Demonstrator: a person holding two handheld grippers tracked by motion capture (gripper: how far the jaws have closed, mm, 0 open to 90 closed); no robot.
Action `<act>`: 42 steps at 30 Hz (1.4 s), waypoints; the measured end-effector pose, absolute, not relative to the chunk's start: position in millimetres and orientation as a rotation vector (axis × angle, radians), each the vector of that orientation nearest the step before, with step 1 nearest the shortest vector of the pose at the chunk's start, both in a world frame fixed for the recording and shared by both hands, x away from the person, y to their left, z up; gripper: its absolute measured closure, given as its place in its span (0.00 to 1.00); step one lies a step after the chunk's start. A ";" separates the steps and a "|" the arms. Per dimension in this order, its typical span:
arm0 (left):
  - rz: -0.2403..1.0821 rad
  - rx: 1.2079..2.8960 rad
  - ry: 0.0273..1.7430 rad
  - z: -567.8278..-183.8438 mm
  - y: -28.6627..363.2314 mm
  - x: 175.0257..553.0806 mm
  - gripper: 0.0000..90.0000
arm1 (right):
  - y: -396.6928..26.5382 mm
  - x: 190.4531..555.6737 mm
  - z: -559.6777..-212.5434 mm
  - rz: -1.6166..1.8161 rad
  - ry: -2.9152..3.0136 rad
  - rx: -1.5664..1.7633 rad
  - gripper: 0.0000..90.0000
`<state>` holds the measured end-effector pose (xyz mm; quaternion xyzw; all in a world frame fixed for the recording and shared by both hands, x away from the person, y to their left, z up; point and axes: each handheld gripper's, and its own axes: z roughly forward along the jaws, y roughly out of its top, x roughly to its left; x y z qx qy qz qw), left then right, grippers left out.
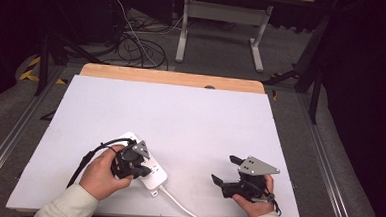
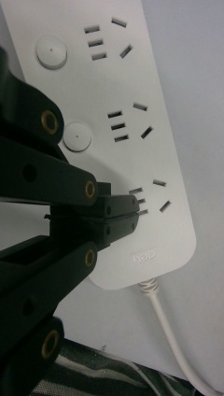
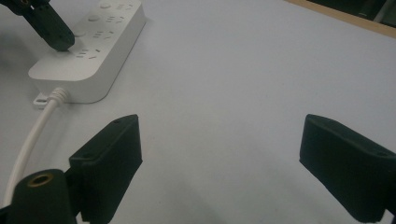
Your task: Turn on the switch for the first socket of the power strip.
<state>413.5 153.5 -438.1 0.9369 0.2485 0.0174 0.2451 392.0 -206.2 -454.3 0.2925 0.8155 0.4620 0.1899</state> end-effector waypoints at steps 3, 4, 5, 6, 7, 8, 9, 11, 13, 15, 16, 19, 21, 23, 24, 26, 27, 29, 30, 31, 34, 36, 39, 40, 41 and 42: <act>0.047 2.553 0.681 -438.7 153.0 413.4 1.00 | -206.3 392.1 -454.3 1.301 2.292 0.823 0.15; 0.048 2.553 0.681 -438.8 152.9 413.1 1.00 | -206.2 392.1 -454.4 1.302 2.292 0.822 0.15; 0.052 2.551 0.686 -439.0 152.7 412.6 1.00 | -206.1 392.1 -454.4 1.302 2.293 0.822 0.15; 0.060 2.552 0.688 -439.0 152.1 411.7 1.00 | -206.1 391.9 -454.3 1.301 2.293 0.822 0.15; 0.066 2.557 0.687 -438.9 151.6 411.3 1.00 | -206.1 391.9 -454.3 1.302 2.293 0.822 0.15; 0.072 2.563 0.684 -438.8 151.4 410.9 1.00 | -206.2 392.0 -454.3 1.303 2.292 0.823 0.15; 0.071 2.561 0.687 -438.9 151.6 410.7 1.00 | -206.3 392.1 -454.3 1.306 2.293 0.822 0.15; 0.068 2.556 0.693 -439.1 152.0 410.7 1.00 | -206.4 392.0 -454.3 1.306 2.293 0.822 0.15; 0.074 2.557 0.698 -439.3 151.6 410.1 1.00 | -206.4 392.0 -454.3 1.307 2.292 0.823 0.15; 0.085 2.559 0.695 -439.5 150.9 409.3 1.00 | -206.4 392.0 -454.3 1.307 2.292 0.823 0.15; 0.097 2.559 0.697 -439.5 150.0 408.1 1.00 | -206.1 391.9 -454.3 1.304 2.293 0.823 0.15; 0.101 2.559 0.701 -439.6 150.1 407.9 1.00 | -206.0 391.8 -454.3 1.305 2.293 0.822 0.15; 0.090 2.547 0.706 -440.5 152.1 408.4 1.00 | -206.1 391.8 -454.3 1.304 2.293 0.822 0.15; 0.086 2.543 0.708 -440.7 152.2 408.2 1.00 | -206.0 391.7 -454.3 1.305 2.293 0.822 0.15; 0.095 2.545 0.709 -440.7 152.1 408.0 1.00 | -206.0 391.8 -454.3 1.304 2.293 0.823 0.15; 0.118 2.548 0.709 -441.1 150.0 405.6 1.00 | -205.8 392.0 -454.6 1.307 2.294 0.822 0.15; 0.118 2.548 0.709 -441.1 150.0 405.6 1.00 | -205.8 392.0 -454.6 1.307 2.294 0.822 0.15; 0.137 2.555 0.706 -441.0 149.1 403.9 1.00 | -205.7 391.9 -454.5 1.304 2.294 0.823 0.15; 0.137 2.555 0.706 -441.0 149.1 403.9 1.00 | -205.6 391.9 -454.5 1.306 2.294 0.823 0.15; 0.134 2.553 0.709 -441.4 149.2 403.9 1.00 | -205.6 391.9 -454.5 1.306 2.294 0.823 0.15; 0.135 2.550 0.709 -442.0 149.6 403.8 1.00 | -205.7 391.8 -454.4 1.305 2.293 0.824 0.15; 0.136 2.550 0.710 -441.9 149.4 403.7 1.00 | -205.4 391.9 -454.6 1.305 2.295 0.823 0.15; 0.136 2.545 0.713 -442.1 149.6 403.7 1.00 | -205.4 392.0 -454.8 1.304 2.296 0.822 0.15; 0.154 2.555 0.701 -441.3 148.4 402.5 1.00 | -205.4 392.0 -454.7 1.304 2.296 0.822 0.15; 0.154 2.555 0.701 -441.3 148.4 402.5 1.00 | -205.4 392.0 -454.6 1.300 2.297 0.822 0.15; 0.164 2.560 0.697 -440.0 148.0 401.7 1.00 | -205.4 392.0 -454.6 1.300 2.297 0.822 0.15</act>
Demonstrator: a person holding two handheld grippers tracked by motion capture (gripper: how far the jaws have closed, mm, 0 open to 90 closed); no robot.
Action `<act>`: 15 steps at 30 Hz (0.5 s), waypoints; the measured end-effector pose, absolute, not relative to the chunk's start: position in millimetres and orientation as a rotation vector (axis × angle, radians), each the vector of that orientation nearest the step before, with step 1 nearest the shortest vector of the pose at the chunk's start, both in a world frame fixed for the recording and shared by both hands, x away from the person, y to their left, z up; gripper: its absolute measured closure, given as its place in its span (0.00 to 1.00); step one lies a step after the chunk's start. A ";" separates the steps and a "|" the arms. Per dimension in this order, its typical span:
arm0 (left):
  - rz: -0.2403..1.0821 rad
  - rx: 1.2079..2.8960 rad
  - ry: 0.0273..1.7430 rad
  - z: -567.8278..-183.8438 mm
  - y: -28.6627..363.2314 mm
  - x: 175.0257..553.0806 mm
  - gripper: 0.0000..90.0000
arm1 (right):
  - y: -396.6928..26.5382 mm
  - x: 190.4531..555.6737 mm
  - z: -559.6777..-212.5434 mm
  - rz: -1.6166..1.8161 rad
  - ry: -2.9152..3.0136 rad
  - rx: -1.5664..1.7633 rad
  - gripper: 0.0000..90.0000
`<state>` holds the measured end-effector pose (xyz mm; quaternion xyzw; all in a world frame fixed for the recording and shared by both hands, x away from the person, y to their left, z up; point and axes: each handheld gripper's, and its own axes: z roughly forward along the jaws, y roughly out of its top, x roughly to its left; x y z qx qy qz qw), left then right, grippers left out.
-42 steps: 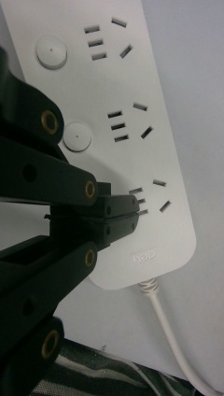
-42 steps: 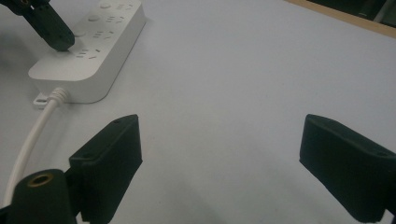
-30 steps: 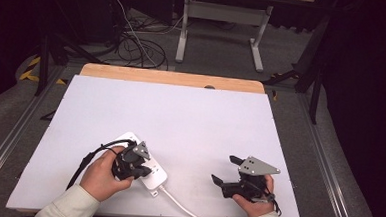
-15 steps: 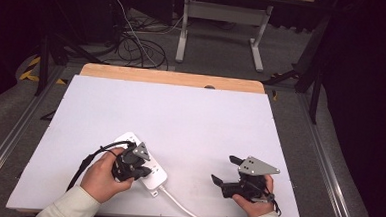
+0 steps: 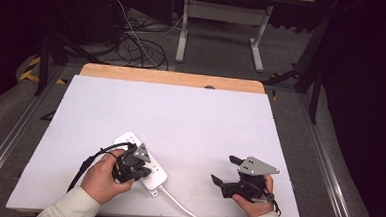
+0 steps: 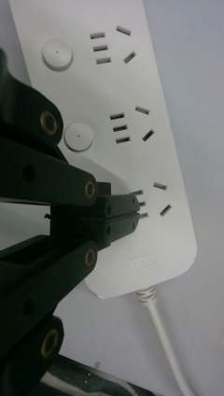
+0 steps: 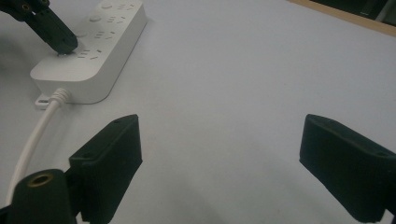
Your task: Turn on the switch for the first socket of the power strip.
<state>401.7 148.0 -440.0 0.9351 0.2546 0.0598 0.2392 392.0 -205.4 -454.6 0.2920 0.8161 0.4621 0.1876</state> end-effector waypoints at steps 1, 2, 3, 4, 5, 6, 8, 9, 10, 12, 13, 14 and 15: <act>0.152 2.555 0.696 -439.0 148.3 401.6 1.00 | -205.6 392.2 -454.5 1.304 2.295 0.820 0.15; 0.139 2.546 0.692 -437.7 149.3 401.6 1.00 | -205.8 392.2 -454.3 1.306 2.294 0.820 0.15; 0.146 2.532 0.688 -435.3 150.6 401.3 1.00 | -206.5 392.3 -454.1 1.307 2.292 0.820 0.15; 0.146 2.532 0.688 -435.3 150.6 401.3 1.00 | -206.6 392.3 -454.1 1.306 2.291 0.821 0.15; 0.171 2.533 0.682 -430.8 151.0 398.8 1.00 | -206.6 392.4 -454.2 1.304 2.292 0.823 0.15; 0.171 2.533 0.682 -430.8 151.0 398.8 1.00 | -206.6 392.4 -454.2 1.304 2.292 0.823 0.15; 0.189 2.525 0.678 -426.1 151.7 396.9 1.00 | -206.1 392.6 -454.7 1.307 2.293 0.822 0.15; 0.178 2.508 0.675 -422.6 154.2 397.3 1.00 | -206.0 392.4 -454.6 1.302 2.295 0.821 0.15; 0.176 2.503 0.679 -421.3 155.8 397.6 1.00 | -206.0 392.4 -454.6 1.304 2.294 0.821 0.15; 0.172 2.495 0.685 -420.0 157.4 397.5 1.00 | -206.2 392.3 -454.5 1.304 2.294 0.821 0.15; 0.163 2.485 0.688 -419.3 158.1 397.1 1.00 | -206.1 392.3 -454.6 1.308 2.293 0.823 0.15; 0.158 2.481 0.680 -418.3 158.7 397.0 1.00 | -206.1 392.3 -454.6 1.308 2.293 0.823 0.15; 0.146 2.463 0.683 -416.6 158.5 395.7 1.00 | -205.9 392.4 -454.6 1.302 2.295 0.822 0.15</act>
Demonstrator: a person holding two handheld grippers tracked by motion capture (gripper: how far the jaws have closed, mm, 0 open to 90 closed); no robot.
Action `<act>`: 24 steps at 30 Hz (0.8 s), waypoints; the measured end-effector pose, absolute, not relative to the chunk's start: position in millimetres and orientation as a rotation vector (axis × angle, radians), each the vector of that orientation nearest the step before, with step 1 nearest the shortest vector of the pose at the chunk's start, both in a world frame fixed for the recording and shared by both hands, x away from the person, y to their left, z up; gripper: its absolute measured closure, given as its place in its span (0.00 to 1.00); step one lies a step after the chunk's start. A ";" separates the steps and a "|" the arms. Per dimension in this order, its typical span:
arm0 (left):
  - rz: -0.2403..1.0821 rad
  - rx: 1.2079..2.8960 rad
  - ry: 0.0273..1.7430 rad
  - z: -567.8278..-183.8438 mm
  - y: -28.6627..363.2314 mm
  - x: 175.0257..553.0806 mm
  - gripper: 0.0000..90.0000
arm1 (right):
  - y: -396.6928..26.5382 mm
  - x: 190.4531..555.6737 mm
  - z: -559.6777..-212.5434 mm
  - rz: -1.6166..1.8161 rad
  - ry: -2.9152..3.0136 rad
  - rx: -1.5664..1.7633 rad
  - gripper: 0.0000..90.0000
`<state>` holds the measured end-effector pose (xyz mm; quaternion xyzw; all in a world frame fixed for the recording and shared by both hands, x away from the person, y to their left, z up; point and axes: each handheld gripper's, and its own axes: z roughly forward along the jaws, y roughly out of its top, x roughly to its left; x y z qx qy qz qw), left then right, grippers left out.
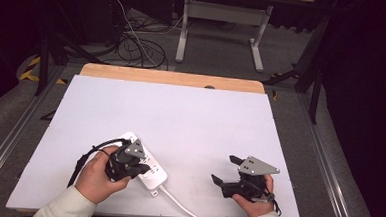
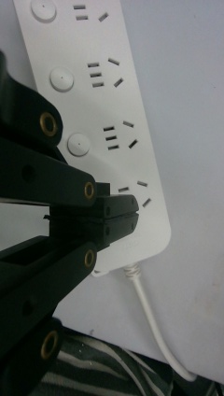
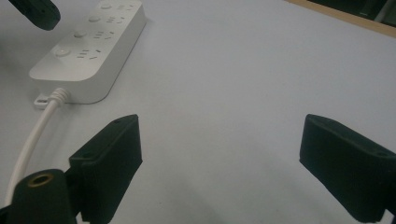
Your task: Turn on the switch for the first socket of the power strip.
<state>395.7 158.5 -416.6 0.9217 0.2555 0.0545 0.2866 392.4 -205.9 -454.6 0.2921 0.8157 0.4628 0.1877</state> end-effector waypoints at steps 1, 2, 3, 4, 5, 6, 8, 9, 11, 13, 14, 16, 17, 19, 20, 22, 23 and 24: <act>0.141 2.458 0.670 -413.2 158.6 394.5 1.00 | -205.8 392.6 -454.7 1.301 2.295 0.822 0.15; 0.141 2.458 0.670 -413.2 158.6 394.5 1.00 | -205.7 392.6 -454.7 1.302 2.295 0.821 0.15; 0.145 2.449 0.664 -411.1 158.7 393.7 1.00 | -205.8 392.6 -454.6 1.299 2.296 0.822 0.15; 0.144 2.436 0.656 -409.4 158.9 393.2 1.00 | -205.9 392.5 -454.7 1.301 2.295 0.821 0.15; 0.148 2.431 0.653 -407.5 159.4 392.7 1.00 | -205.9 392.5 -454.7 1.301 2.295 0.821 0.15; 0.150 2.427 0.655 -406.5 159.8 392.4 1.00 | -206.1 392.5 -454.6 1.302 2.295 0.822 0.15; 0.151 2.417 0.657 -405.4 160.8 392.0 1.00 | -206.1 392.5 -454.8 1.305 2.294 0.822 0.15; 0.152 2.414 0.656 -404.8 161.0 391.8 1.00 | -206.1 392.5 -454.9 1.305 2.294 0.822 0.15; 0.154 2.413 0.652 -403.8 161.2 391.6 1.00 | -206.2 392.5 -454.8 1.302 2.294 0.822 0.15; 0.158 2.408 0.650 -402.7 161.7 391.6 1.00 | -206.4 392.7 -454.8 1.300 2.296 0.825 0.15; 0.158 2.408 0.650 -402.7 161.7 391.6 1.00 | -206.4 392.9 -454.9 1.299 2.297 0.825 0.15; 0.156 2.403 0.650 -402.3 162.2 391.8 0.92 | -206.2 393.2 -455.2 1.299 2.299 0.825 0.15; 0.167 2.395 0.656 -402.1 162.2 391.9 0.92 | -206.2 393.2 -455.2 1.299 2.299 0.825 0.15; 0.173 2.368 0.662 -401.8 162.3 391.4 0.86 | -206.3 393.3 -455.3 1.299 2.298 0.825 0.15; 0.228 2.328 0.631 -403.3 163.1 390.2 0.82 | -206.5 393.2 -455.2 1.299 2.297 0.826 0.15; 0.243 2.300 0.618 -403.1 163.3 389.6 0.77 | -206.5 392.9 -455.3 1.300 2.297 0.827 0.15; 0.238 2.280 0.611 -402.9 163.7 389.1 0.77 | -206.5 392.9 -455.3 1.300 2.297 0.827 0.15; 0.243 2.259 0.621 -403.8 165.1 388.5 0.67 | -206.4 392.9 -455.2 1.300 2.298 0.826 0.15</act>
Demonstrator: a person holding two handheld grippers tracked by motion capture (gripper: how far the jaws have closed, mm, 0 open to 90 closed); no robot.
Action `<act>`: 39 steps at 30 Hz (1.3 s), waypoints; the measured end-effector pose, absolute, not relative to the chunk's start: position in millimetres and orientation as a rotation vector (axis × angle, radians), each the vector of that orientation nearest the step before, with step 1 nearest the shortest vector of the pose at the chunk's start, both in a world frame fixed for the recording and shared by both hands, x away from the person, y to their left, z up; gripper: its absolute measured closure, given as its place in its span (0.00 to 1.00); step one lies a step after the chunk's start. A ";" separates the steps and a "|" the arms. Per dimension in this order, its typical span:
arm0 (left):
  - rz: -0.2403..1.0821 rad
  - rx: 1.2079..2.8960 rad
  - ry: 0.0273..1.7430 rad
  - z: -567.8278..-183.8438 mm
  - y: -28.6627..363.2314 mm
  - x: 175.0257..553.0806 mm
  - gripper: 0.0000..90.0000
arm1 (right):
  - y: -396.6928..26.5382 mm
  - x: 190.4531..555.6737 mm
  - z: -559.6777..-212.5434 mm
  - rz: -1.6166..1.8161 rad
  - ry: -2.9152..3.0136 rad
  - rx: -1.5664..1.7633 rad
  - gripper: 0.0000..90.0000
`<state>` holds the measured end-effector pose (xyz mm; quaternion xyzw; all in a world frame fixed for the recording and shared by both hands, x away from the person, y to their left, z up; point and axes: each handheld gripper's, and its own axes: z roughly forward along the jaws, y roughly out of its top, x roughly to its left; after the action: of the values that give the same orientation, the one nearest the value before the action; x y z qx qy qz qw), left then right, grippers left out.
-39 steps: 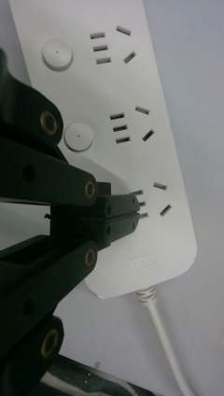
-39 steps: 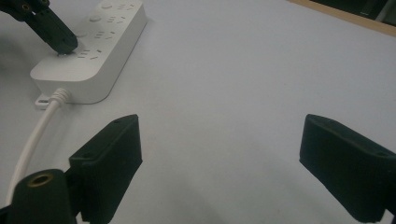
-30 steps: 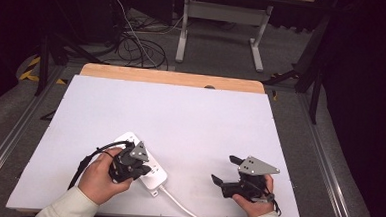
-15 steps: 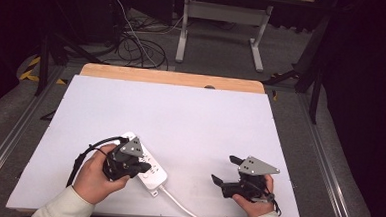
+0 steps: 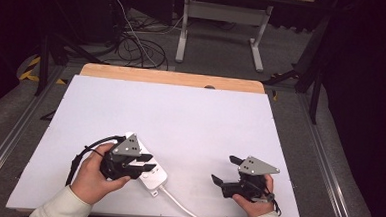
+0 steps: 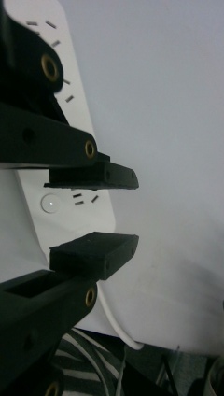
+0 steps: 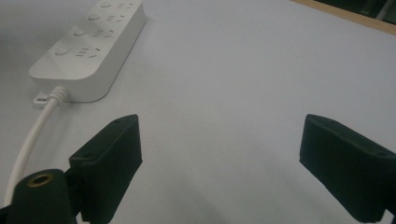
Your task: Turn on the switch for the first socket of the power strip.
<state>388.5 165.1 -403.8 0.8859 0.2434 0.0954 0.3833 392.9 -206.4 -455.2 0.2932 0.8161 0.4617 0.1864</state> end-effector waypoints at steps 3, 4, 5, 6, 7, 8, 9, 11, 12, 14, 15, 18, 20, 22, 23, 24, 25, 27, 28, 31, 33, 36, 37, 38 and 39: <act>0.265 2.225 0.612 -403.3 167.7 387.3 0.59 | -206.4 393.0 -455.2 1.301 2.298 0.827 0.15; 0.271 2.204 0.600 -402.4 168.8 387.0 0.53 | -206.3 392.9 -455.2 1.300 2.299 0.826 0.15; 0.283 2.189 0.595 -401.5 169.9 386.7 0.49 | -206.4 392.9 -455.2 1.300 2.298 0.826 0.15; 0.295 2.181 0.589 -400.8 170.7 386.3 0.49 | -206.4 392.9 -455.2 1.300 2.298 0.826 0.15; 0.306 2.166 0.591 -400.3 171.6 386.4 0.41 | -206.3 392.8 -455.1 1.304 2.296 0.825 0.15; 0.311 2.164 0.596 -399.7 172.2 386.5 0.37 | -206.3 392.7 -455.1 1.304 2.296 0.825 0.15; 0.320 2.156 0.606 -398.9 173.9 387.0 0.34 | -206.4 392.5 -454.9 1.302 2.296 0.824 0.15; 0.327 2.156 0.609 -398.3 175.2 387.5 0.28 | -206.7 392.2 -454.6 1.305 2.293 0.824 0.15; 0.333 2.154 0.616 -397.9 176.0 387.4 0.28 | -206.7 392.2 -454.6 1.305 2.293 0.824 0.15; 0.338 2.136 0.626 -396.5 178.9 387.6 0.23 | -207.0 392.3 -454.5 1.308 2.292 0.824 0.15; 0.336 2.127 0.629 -395.3 181.2 387.7 0.23 | -207.0 392.3 -454.5 1.308 2.292 0.824 0.15; 0.342 2.100 0.646 -393.0 186.1 387.8 0.21 | -206.9 392.3 -454.5 1.308 2.293 0.823 0.15; 0.349 2.090 0.647 -392.1 190.3 387.8 0.18 | -207.1 392.2 -454.3 1.311 2.291 0.823 0.15; 0.349 2.087 0.644 -391.6 192.8 387.6 0.18 | -207.2 392.1 -454.3 1.311 2.291 0.823 0.15; 0.352 2.079 0.646 -391.5 194.5 387.2 0.17 | -207.2 392.0 -454.2 1.312 2.291 0.824 0.15; 0.360 2.085 0.643 -391.0 197.0 386.7 0.17 | -207.2 392.0 -454.2 1.315 2.291 0.823 0.15; 0.372 2.074 0.642 -391.2 198.8 385.9 0.17 | -207.3 391.9 -454.2 1.315 2.290 0.823 0.15; 0.403 2.058 0.624 -391.3 203.8 384.2 0.17 | -207.3 392.1 -454.2 1.315 2.290 0.823 0.15; 0.400 2.045 0.628 -391.7 205.9 383.1 0.15 | -207.3 392.1 -454.2 1.315 2.291 0.823 0.15; 0.406 2.018 0.644 -393.0 215.1 381.8 0.15 | -207.4 391.7 -453.9 1.316 2.290 0.821 0.15; 0.408 2.014 0.649 -393.8 217.8 381.4 0.15 | -207.5 391.6 -453.8 1.317 2.289 0.822 0.15; 0.437 1.995 0.671 -398.6 225.6 381.2 0.14 | -207.6 391.7 -453.8 1.317 2.290 0.821 0.15; 0.441 1.999 0.675 -400.4 228.2 381.3 0.14 | -207.5 391.7 -453.8 1.317 2.290 0.821 0.15; 0.438 2.002 0.686 -402.4 230.5 381.3 0.14 | -207.5 391.7 -453.8 1.317 2.290 0.821 0.15; 0.453 2.000 0.693 -404.8 233.8 381.6 0.13 | -207.7 391.6 -453.7 1.322 2.289 0.819 0.15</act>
<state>381.6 233.8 -404.8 0.8159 0.2829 0.1849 0.4692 391.6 -207.7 -453.7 0.2909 0.8128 0.4692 0.1861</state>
